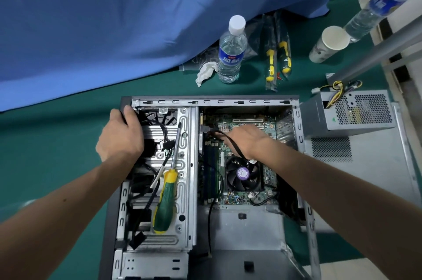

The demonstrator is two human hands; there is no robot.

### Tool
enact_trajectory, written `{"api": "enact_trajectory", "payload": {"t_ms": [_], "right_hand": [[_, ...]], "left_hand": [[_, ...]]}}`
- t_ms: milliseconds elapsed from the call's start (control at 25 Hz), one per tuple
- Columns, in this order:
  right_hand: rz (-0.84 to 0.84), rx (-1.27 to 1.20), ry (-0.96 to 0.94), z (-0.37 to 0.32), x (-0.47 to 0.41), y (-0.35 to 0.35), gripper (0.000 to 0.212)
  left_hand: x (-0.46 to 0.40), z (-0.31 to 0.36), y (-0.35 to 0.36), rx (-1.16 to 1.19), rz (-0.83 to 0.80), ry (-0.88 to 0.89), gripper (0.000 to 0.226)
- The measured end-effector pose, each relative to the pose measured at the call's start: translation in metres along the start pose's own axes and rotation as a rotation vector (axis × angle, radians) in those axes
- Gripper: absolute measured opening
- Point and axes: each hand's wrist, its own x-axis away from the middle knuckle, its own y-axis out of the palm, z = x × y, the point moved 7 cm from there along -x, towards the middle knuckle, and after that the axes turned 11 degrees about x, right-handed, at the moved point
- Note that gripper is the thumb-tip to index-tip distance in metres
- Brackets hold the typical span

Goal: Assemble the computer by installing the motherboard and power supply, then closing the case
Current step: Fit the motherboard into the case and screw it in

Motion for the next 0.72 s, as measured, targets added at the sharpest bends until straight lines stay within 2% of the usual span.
{"api": "enact_trajectory", "payload": {"t_ms": [120,280,600,720], "right_hand": [[0.0,0.071,-0.052,-0.01,0.002,-0.005,0.037],[-0.02,0.044,-0.08,-0.012,0.004,-0.005,0.042],[-0.026,0.109,-0.046,-0.005,0.0,0.002,0.03],[0.028,-0.013,-0.065,-0.003,0.003,-0.002,0.036]], "left_hand": [[0.002,0.0,-0.001,0.002,0.002,0.0,0.051],[0.0,0.0,-0.001,0.003,-0.003,-0.006,0.05],[0.001,-0.001,0.0,-0.015,-0.005,-0.005,0.05],[0.001,0.0,0.0,-0.008,-0.004,0.002,0.05]]}}
